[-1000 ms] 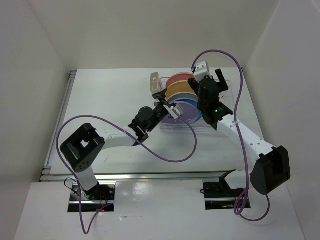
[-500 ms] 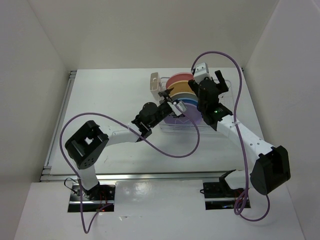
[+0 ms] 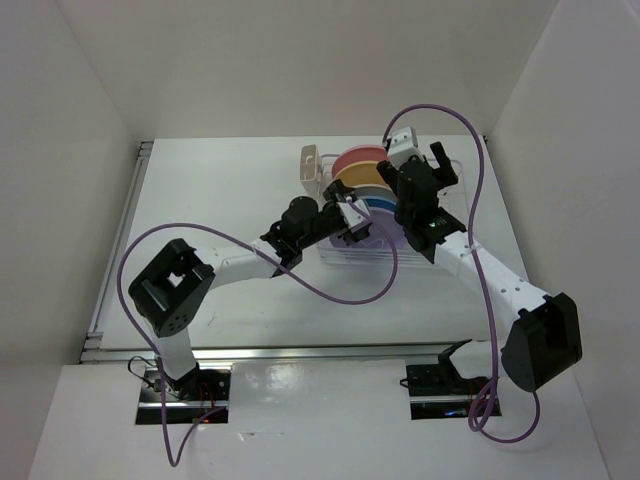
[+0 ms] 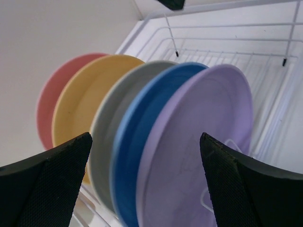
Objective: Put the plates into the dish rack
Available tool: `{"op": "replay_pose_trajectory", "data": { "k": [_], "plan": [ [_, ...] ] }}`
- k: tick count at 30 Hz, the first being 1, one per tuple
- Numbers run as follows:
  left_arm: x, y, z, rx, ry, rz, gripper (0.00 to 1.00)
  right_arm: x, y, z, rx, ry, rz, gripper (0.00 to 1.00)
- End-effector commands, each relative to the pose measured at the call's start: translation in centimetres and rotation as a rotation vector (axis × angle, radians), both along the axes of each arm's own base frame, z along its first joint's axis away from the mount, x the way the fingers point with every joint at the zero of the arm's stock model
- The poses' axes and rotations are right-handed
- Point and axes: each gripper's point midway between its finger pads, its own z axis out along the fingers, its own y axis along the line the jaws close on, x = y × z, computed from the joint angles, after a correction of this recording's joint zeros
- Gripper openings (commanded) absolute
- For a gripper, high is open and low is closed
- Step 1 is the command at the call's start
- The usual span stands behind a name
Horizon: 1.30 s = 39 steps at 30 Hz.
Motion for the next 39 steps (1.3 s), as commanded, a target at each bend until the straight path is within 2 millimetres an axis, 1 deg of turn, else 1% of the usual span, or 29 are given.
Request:
{"op": "replay_pose_trajectory", "data": {
  "k": [1, 2, 3, 4, 8, 9, 10, 11, 12, 13, 14, 15, 18, 20, 21, 25, 26, 28, 29, 30, 31, 32, 33, 34, 35, 36, 37, 38, 39],
  "plan": [
    [-1.5, -0.3, 0.5, -0.029, 0.036, -0.061, 1.00, -0.6, -0.3, 2.1, 0.027, -0.066, -0.011, 1.00],
    [-1.7, -0.1, -0.2, -0.019, 0.046, -0.060, 1.00, -0.6, -0.3, 2.1, 0.027, -0.066, -0.011, 1.00],
    [-1.6, 0.2, 0.4, -0.024, 0.042, -0.041, 1.00, -0.6, -0.3, 2.1, 0.027, -0.066, -0.011, 1.00],
    [-1.6, 0.6, 0.3, -0.022, 0.044, -0.028, 1.00, -0.6, -0.3, 2.1, 0.027, -0.066, -0.011, 1.00],
    [-3.4, 1.6, 1.1, -0.003, 0.040, -0.005, 1.00, -0.6, -0.3, 2.1, 0.027, -0.066, -0.011, 1.00],
    [-4.7, 1.5, 0.3, 0.020, 0.047, -0.008, 1.00, -0.6, -0.3, 2.1, 0.027, -0.066, -0.011, 1.00],
    [-5.3, 2.2, 1.8, 0.005, 0.016, 0.019, 1.00, -0.5, -0.2, 1.8, 0.023, -0.058, -0.011, 1.00],
    [-5.9, 2.5, 2.1, 0.007, 0.003, 0.028, 1.00, -0.4, -0.2, 1.8, 0.023, -0.058, -0.011, 1.00],
    [-7.0, 2.6, 1.3, 0.019, 0.012, 0.027, 1.00, -0.4, -0.1, 1.7, 0.024, -0.057, -0.002, 1.00],
    [-7.3, 3.0, 1.7, 0.012, 0.006, 0.045, 1.00, -0.2, 0.1, 1.7, 0.029, -0.053, -0.003, 1.00],
    [-7.8, 3.6, 2.8, -0.001, -0.004, 0.045, 1.00, -0.2, 0.1, 1.5, 0.033, -0.047, -0.003, 1.00],
    [-8.4, 3.7, 2.6, 0.006, 0.001, 0.043, 1.00, -0.1, 0.3, 1.9, 0.039, -0.055, 0.009, 1.00],
    [-9.7, 4.0, 2.7, 0.005, 0.011, 0.034, 1.00, 0.1, 0.6, 1.4, 0.051, -0.043, 0.016, 1.00],
    [-10.7, 3.9, 2.3, 0.021, 0.022, 0.033, 1.00, 0.1, 0.6, 1.6, 0.050, -0.042, 0.016, 1.00],
    [-11.5, 4.2, 2.2, 0.032, 0.029, 0.024, 1.00, 0.1, 0.6, 2.0, 0.063, -0.053, 0.015, 1.00],
    [-13.2, 5.3, 1.8, 0.030, 0.100, 0.027, 1.00, 0.1, 0.7, 1.8, 0.059, -0.042, 0.024, 1.00],
    [-12.8, 5.8, 1.4, 0.036, 0.117, 0.068, 1.00, 0.0, 0.7, 2.1, 0.063, -0.051, 0.024, 1.00],
    [-12.1, 6.8, 1.7, 0.041, 0.102, 0.131, 1.00, 0.0, 0.7, 2.1, 0.072, -0.053, 0.024, 1.00],
    [-11.2, 7.2, 2.3, 0.050, 0.076, 0.182, 1.00, 0.0, 0.7, 2.1, 0.072, -0.053, 0.024, 1.00],
    [-9.6, 8.8, 3.0, 0.081, 0.014, 0.297, 1.00, 0.0, 0.7, 2.1, 0.072, -0.053, 0.024, 1.00],
    [-8.8, 9.3, 3.7, 0.081, -0.018, 0.353, 1.00, 0.0, 0.7, 2.5, 0.085, -0.064, 0.023, 1.00],
    [-6.9, 10.6, 5.8, 0.042, -0.050, 0.443, 1.00, 0.0, 0.7, 2.5, 0.085, -0.064, 0.023, 1.00],
    [-5.1, 12.1, 6.4, 0.019, -0.049, 0.564, 1.00, 0.0, 0.7, 2.5, 0.085, -0.064, 0.023, 1.00],
    [-3.9, 12.7, 7.1, -0.014, -0.021, 0.621, 1.00, 0.0, 0.7, 2.5, 0.085, -0.064, 0.023, 1.00],
    [-2.6, 12.7, 10.6, -0.075, -0.025, 0.647, 1.00, 0.0, 0.7, 2.5, 0.085, -0.064, 0.023, 1.00],
    [-0.9, 14.2, 11.1, -0.067, -0.009, 0.700, 1.00, -0.2, 0.4, 3.0, 0.078, -0.077, 0.014, 1.00],
    [0.4, 14.3, 10.2, -0.022, 0.020, 0.717, 1.00, -0.2, 0.2, 3.9, 0.062, -0.091, 0.004, 1.00],
    [1.5, 14.5, 12.9, -0.063, 0.002, 0.726, 1.00, -0.5, -0.3, 6.2, 0.070, -0.136, -0.021, 1.00],
    [2.8, 15.4, 13.5, -0.077, 0.005, 0.737, 1.00, -0.6, -0.6, 7.7, 0.074, -0.163, -0.033, 1.00]
  ]
}}
